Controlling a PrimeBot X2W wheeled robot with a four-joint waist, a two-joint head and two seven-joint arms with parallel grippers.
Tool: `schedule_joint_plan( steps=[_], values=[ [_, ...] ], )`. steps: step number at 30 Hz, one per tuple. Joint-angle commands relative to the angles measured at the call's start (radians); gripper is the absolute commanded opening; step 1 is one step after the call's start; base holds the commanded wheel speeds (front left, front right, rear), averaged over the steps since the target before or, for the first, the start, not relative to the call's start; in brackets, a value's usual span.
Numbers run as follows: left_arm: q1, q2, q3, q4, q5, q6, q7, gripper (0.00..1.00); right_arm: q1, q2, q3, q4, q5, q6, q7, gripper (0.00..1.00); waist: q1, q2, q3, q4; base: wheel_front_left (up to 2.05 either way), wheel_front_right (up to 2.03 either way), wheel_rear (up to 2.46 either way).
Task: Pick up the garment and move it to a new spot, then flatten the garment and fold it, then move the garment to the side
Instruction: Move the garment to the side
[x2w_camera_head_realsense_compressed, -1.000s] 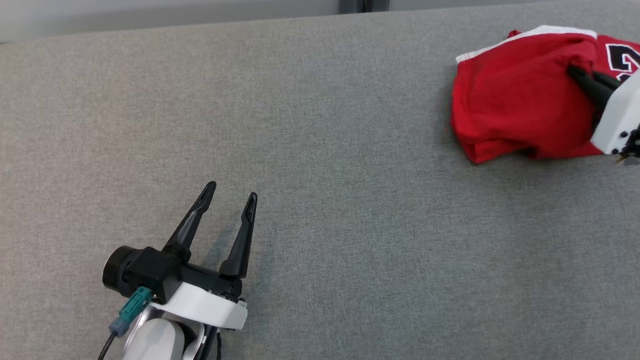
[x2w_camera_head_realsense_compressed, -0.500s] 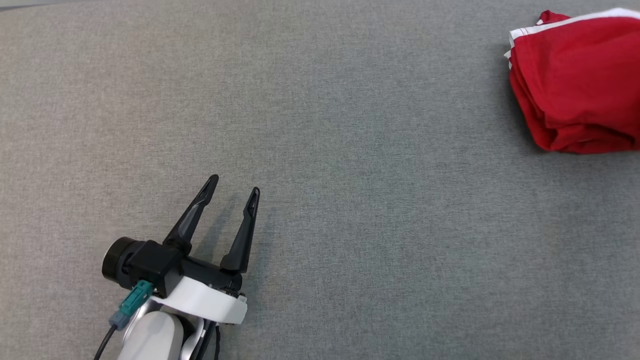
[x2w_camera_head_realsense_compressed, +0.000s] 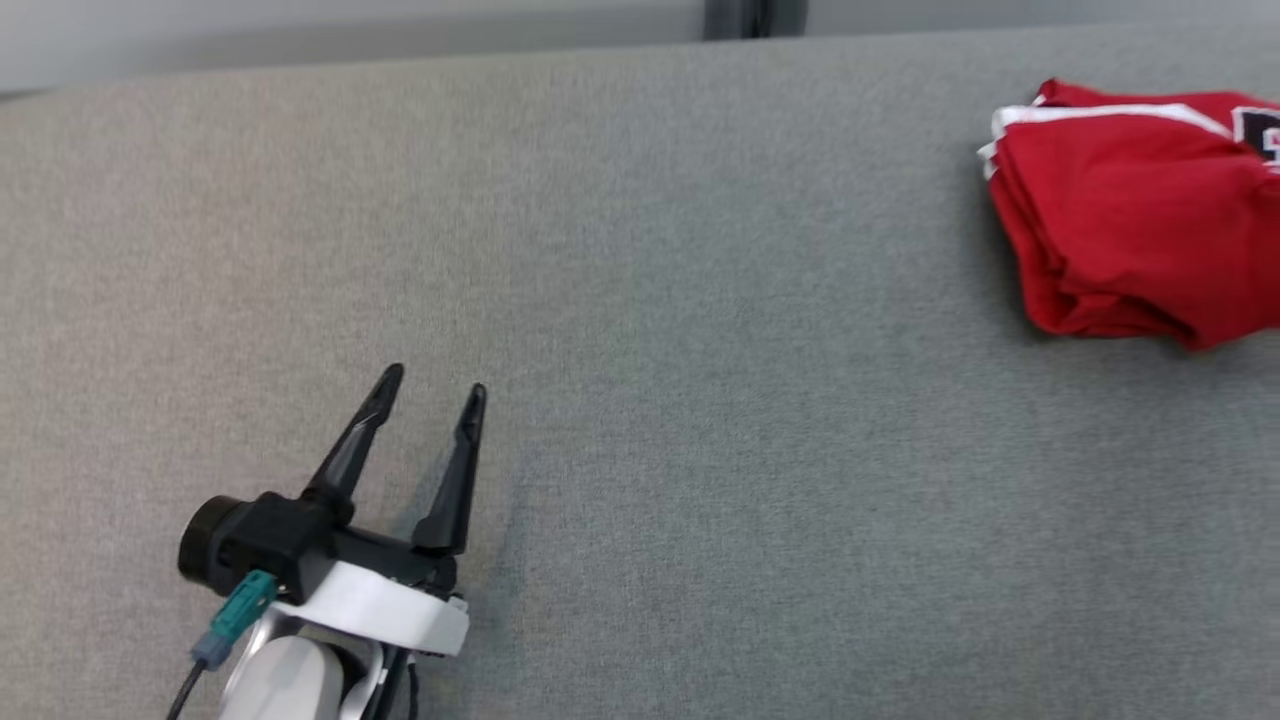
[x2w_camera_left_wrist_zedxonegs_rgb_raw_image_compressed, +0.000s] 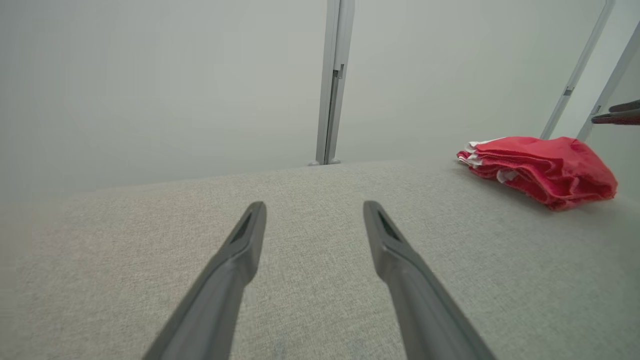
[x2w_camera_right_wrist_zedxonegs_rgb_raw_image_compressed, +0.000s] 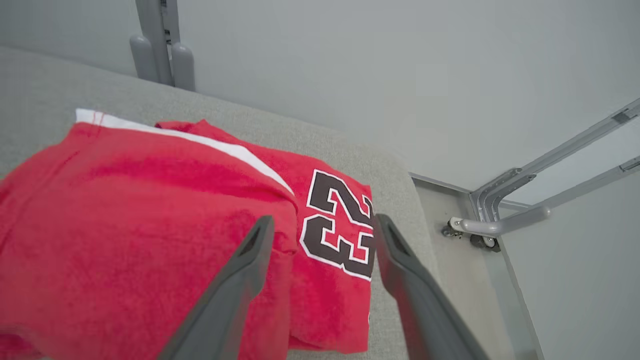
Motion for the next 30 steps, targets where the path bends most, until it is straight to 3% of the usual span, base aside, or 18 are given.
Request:
schedule_joint_plan(
  steps=[1,6,10,13,19,25,30],
  values=[
    [0.014,0.010,0.023,-0.001,-0.005,-0.001,0.000,1.00,-0.017,0.019,-0.021,0.025,-0.009,0.000,-0.067,1.00,0.0000,0.0000,-0.063,-0.024,0.00,0.00,0.00],
    [0.049,0.023,0.106,-0.019,-0.007,0.014,0.000,1.00,0.013,0.084,-0.111,0.021,0.039,0.000,-0.254,1.00,0.0000,0.0000,-0.171,-0.050,0.00,0.00,0.00],
    [0.070,0.030,0.153,-0.027,-0.016,0.023,0.000,1.00,0.058,0.090,-0.171,-0.055,0.074,0.000,-0.285,1.00,0.0000,0.0000,-0.211,-0.060,0.00,0.00,0.00],
    [0.098,0.032,0.182,-0.034,-0.020,0.025,0.000,1.00,0.139,0.078,-0.251,-0.194,0.066,0.000,-0.289,1.00,0.0000,0.0000,-0.245,-0.067,0.00,0.00,0.00],
    [0.168,0.007,0.221,-0.026,-0.077,0.038,0.000,1.00,0.452,0.095,-0.480,-0.532,-0.056,0.000,-0.289,1.00,0.0000,0.0000,-0.299,-0.077,0.00,0.00,0.00],
    [0.204,-0.010,0.220,-0.032,-0.093,0.041,0.000,1.00,0.784,0.185,-0.677,-0.841,-0.165,0.000,-0.289,1.00,0.0000,0.0000,-0.311,-0.070,0.00,0.00,0.00],
    [0.225,-0.027,0.216,-0.024,-0.078,0.048,0.000,1.00,0.978,0.285,-0.803,-0.967,-0.235,0.000,-0.289,1.00,0.0000,0.0000,-0.314,-0.049,0.00,0.00,0.00]
  ],
)
